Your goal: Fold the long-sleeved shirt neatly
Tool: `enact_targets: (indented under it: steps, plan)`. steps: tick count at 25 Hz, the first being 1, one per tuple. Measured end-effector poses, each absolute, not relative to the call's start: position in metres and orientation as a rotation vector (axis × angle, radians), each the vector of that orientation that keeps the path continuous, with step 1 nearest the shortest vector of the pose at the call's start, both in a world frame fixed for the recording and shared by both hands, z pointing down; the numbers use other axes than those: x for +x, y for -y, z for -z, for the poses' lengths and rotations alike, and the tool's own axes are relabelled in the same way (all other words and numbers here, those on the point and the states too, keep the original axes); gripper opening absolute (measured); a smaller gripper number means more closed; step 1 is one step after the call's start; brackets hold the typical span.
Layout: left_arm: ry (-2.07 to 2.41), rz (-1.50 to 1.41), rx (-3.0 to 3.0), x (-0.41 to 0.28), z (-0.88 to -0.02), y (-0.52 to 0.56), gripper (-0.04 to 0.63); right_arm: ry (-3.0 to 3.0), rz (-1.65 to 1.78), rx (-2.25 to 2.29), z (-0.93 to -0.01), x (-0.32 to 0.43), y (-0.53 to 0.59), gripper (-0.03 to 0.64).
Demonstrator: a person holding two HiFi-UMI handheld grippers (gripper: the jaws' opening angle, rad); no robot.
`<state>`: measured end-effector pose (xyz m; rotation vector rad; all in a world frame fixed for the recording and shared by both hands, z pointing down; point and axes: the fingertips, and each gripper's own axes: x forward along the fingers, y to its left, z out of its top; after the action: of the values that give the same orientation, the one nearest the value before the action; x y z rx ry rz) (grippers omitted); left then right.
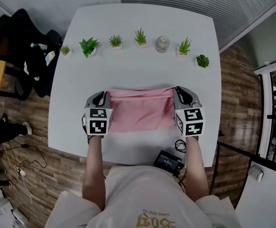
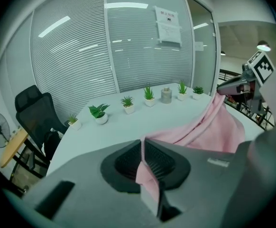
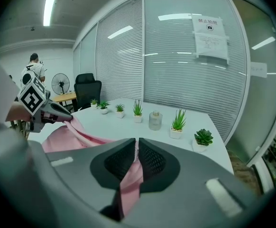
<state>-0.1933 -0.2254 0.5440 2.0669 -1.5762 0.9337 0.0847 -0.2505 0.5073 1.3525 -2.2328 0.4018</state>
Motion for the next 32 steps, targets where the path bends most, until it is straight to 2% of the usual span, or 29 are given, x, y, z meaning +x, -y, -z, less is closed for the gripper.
enact_targets:
  steps: [10,16,24,32]
  plan:
    - [1.587,-1.193,1.984,-0.195,-0.601,0.242,0.037,2.15,-0.4,1.278,-0.559,0.081,0.267,0.035]
    - [1.666,-1.304,1.91,-0.203,-0.621,0.248,0.103,2.111,-0.347,1.275,-0.578,0.078,0.27,0.041]
    - [1.759,-1.289,1.886,-0.205,-0.622,0.254,0.136,2.108,-0.378,1.33,-0.581,0.084,0.275,0.143]
    - [1.858,-1.236,1.899,-0.213,-0.608,0.261,0.238,2.162,-0.365,1.397,-0.562,0.087,0.277,0.153]
